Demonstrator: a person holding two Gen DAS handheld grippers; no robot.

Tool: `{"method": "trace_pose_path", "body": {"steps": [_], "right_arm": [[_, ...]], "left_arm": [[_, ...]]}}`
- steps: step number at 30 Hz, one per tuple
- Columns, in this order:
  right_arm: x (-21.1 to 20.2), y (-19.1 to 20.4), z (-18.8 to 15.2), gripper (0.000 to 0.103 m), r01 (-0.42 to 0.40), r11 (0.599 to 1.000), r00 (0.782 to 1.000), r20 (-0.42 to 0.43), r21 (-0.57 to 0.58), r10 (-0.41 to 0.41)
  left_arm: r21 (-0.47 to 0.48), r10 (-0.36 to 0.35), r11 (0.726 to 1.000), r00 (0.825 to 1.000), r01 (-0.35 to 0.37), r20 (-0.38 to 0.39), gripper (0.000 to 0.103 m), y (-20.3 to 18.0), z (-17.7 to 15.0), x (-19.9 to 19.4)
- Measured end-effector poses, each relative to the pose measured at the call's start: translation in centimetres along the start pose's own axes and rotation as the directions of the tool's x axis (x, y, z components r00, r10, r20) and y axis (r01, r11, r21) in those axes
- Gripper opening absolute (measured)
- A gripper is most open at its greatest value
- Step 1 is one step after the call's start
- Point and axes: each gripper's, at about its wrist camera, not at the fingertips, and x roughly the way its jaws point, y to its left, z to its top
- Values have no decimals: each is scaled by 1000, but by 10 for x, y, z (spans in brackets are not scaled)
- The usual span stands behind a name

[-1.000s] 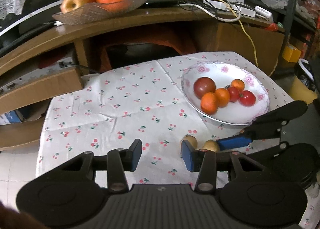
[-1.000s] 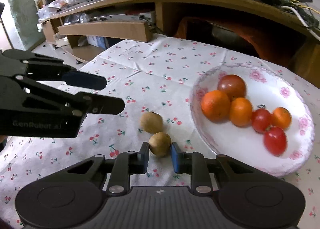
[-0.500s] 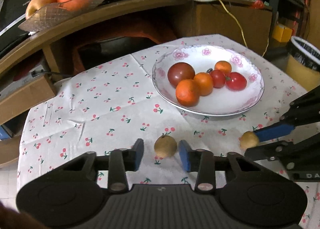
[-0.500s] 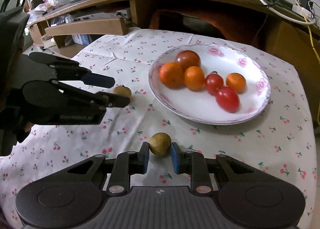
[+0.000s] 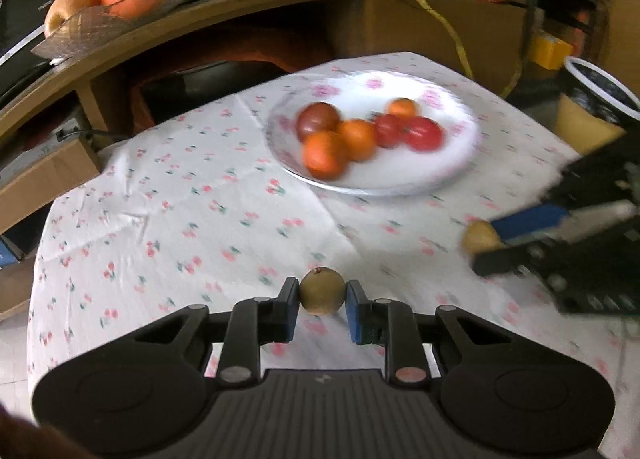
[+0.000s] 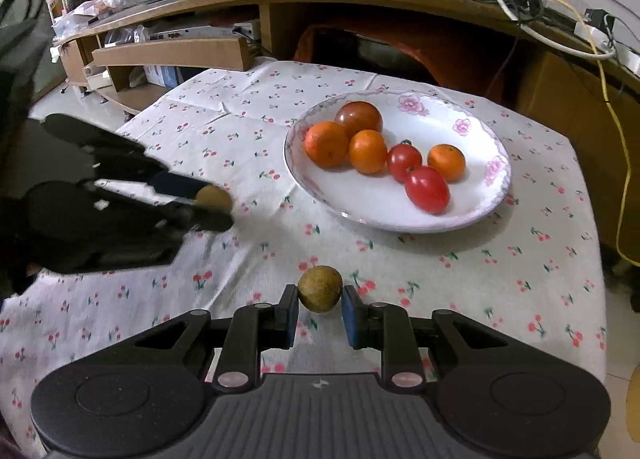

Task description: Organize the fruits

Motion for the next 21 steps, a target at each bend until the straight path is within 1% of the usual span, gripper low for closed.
{"method": "trace_pose_path", "body": {"steps": [5,6,8,11,12,13,15,18,21], "right_arm": [[-9,6,-19,23,18,999,1000,-8,-31,-18],[-10,7,-22,23,24,999,1000,-5,-35,-25],[-11,10,-25,24,27,999,1000,-3,-36,-27],[-11,11,-25,27,27,999,1000,2,-31,-27],[-11,12,-26,29,27,999,1000,4,-36,-27],[-11,13,-25,34,26,999,1000,4,-40,-26],[-11,11,-25,42,25,999,1000,7,-35,-25],[-13,9,-24,45,26,999,999,25,-26,-25],[-10,7,-19,45,18,1000,999,40,-22,-17]], "left_arm": [[18,-43,999,999,43,-8,30,-24,-19,-15],[22,-45,999,999,45,-16,31,-27,-23,-15],[38,-33,999,999,33,-2,31,-32,-27,-15],[21,-40,999,999,40,1,31,-29,-27,-14],[25,-38,999,999,38,4,31,-30,-28,-15],[35,-34,999,999,34,6,32,-31,-28,-15],[49,-29,998,1000,28,8,33,-33,-28,-16],[36,-35,999,999,35,5,34,-30,-28,-16],[38,-32,999,999,31,7,36,-30,-28,-16]]}}
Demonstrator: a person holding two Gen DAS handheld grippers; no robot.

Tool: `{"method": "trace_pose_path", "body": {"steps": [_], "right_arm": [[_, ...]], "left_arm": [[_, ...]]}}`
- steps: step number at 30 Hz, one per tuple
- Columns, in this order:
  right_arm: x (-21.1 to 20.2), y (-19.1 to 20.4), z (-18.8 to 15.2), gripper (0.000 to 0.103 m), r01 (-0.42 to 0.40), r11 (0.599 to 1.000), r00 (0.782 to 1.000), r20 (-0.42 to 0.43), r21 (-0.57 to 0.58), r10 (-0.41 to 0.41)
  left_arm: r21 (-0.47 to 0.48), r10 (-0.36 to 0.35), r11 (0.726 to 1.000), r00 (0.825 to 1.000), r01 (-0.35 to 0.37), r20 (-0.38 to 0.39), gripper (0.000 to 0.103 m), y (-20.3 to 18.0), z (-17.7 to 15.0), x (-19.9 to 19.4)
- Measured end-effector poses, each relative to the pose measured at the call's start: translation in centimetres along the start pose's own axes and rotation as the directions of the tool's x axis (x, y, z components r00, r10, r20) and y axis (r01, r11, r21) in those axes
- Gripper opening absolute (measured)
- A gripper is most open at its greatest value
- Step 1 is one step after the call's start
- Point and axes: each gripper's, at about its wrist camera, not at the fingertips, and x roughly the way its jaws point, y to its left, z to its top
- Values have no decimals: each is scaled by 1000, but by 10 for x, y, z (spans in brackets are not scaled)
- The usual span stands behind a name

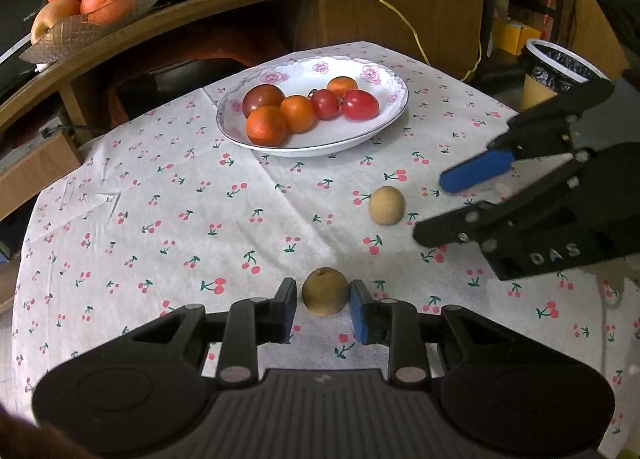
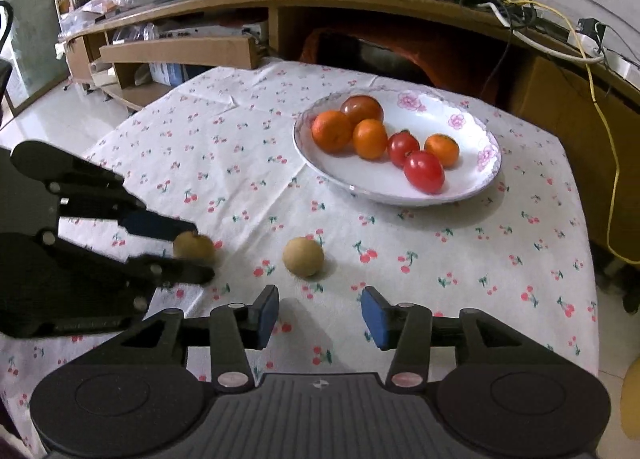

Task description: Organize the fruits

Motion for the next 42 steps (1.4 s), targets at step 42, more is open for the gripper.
{"method": "trace_pose_path", "body": {"steps": [42], "right_arm": [[60,24,61,25,23,998,1000,-16,56,-23]], "left_arm": [[-50,-30,998,999,31,30,31,19,-4,-5]]}}
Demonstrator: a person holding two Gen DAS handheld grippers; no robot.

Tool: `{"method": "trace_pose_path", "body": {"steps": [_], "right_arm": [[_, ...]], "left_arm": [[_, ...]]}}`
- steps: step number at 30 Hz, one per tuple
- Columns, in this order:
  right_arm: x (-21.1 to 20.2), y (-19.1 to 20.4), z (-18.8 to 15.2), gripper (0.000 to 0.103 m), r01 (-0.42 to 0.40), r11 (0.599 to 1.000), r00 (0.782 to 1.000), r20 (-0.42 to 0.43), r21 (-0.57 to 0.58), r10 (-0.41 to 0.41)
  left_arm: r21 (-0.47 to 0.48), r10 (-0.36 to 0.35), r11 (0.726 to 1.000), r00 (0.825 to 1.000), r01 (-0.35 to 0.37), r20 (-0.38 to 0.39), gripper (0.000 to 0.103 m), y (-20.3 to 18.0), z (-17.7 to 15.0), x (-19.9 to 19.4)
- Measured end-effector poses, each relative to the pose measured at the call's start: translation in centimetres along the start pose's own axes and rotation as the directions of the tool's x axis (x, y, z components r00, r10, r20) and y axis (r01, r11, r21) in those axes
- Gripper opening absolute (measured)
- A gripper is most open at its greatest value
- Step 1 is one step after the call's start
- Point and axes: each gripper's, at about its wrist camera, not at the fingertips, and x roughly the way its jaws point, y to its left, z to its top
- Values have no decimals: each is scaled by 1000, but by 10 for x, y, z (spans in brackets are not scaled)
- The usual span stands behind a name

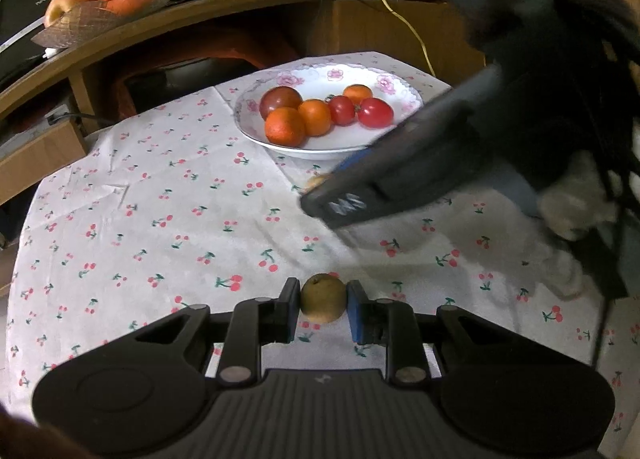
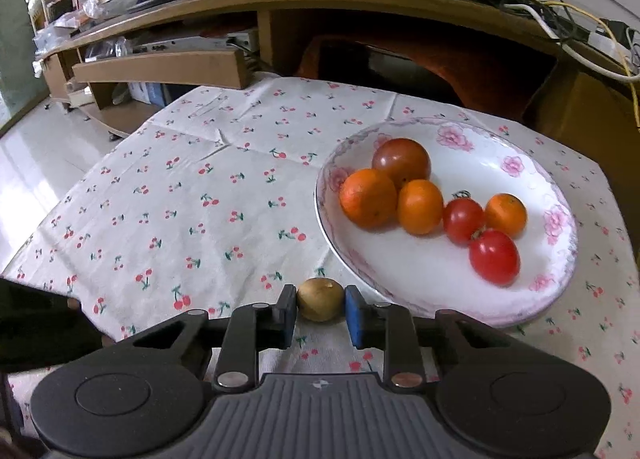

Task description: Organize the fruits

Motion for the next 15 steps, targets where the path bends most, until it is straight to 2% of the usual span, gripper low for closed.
{"method": "trace_pose_path", "body": {"steps": [6,12,15], "right_arm": [[-27,-10,-4,25,-17,1000,1000,25,26,16],[-54,-34,4,25,-6,997,995,104,81,-3],[-55,-50,7,25,21,995,993,115,102,-33]], "left_arm": [[-60,29,998,999,-26,37,31,17,13,-5],[-87,51,995,995,-44,89,31,20,48,2],[-80,65,995,992,-56,109,31,15,69,12]]}}
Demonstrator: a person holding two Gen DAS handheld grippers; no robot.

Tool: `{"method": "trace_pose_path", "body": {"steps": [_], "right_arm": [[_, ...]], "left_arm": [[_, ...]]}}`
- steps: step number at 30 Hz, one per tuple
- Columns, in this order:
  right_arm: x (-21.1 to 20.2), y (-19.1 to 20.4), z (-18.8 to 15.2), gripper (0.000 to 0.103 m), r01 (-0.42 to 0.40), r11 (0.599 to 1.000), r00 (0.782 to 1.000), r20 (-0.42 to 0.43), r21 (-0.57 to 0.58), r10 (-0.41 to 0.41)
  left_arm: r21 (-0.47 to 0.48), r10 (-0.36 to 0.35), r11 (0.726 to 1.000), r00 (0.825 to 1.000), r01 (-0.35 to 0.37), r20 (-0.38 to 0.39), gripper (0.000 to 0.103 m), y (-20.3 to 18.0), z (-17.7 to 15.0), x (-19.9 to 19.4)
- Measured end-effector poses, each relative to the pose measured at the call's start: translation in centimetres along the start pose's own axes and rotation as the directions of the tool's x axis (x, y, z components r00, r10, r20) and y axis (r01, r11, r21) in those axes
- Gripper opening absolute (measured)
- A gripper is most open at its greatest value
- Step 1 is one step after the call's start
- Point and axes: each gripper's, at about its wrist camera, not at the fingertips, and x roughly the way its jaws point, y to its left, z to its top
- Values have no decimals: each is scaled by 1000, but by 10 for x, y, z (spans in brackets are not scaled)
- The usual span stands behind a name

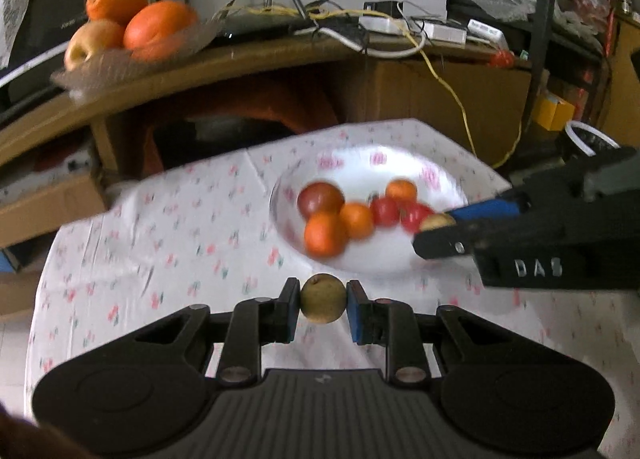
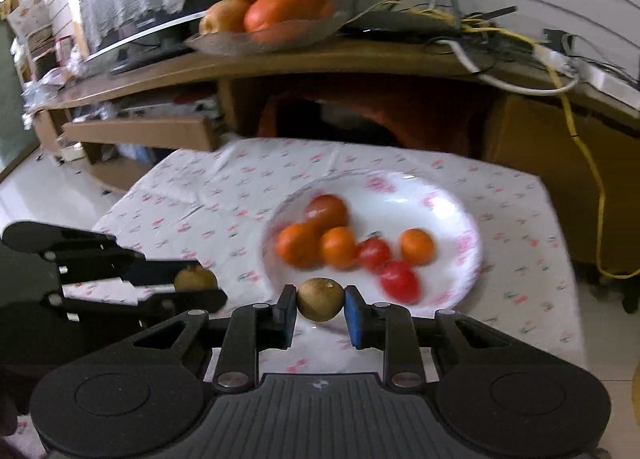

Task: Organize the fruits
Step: 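Carry both brown fruits over the white bowl and open both tools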

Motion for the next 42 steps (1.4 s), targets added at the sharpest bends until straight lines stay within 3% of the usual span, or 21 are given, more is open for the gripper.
{"method": "trace_pose_path", "body": {"steps": [12,28,35,40,42], "right_arm": [[32,-28,3,26,33,999,998,-57,-6,-33],[26,-39,11,37,38,999,999,-2,29,-38],[17,-44,14,41,50,997,998,30,62,-52],[11,-47,13,42,74,994,996,39,78,-77],[8,-48,13,43,84,993,996,36,88,-88]], "left_arm": [[34,2,999,999,0,-48,31,-19,23,50],[3,9,1000,999,-8,-37,33,-18,30,51],[5,16,1000,1000,-16,-19,42,-20,35,46],[-19,74,997,997,-74,0,49,-12,35,38],[-27,115,993,993,-115,7,68,-10,34,33]]}}
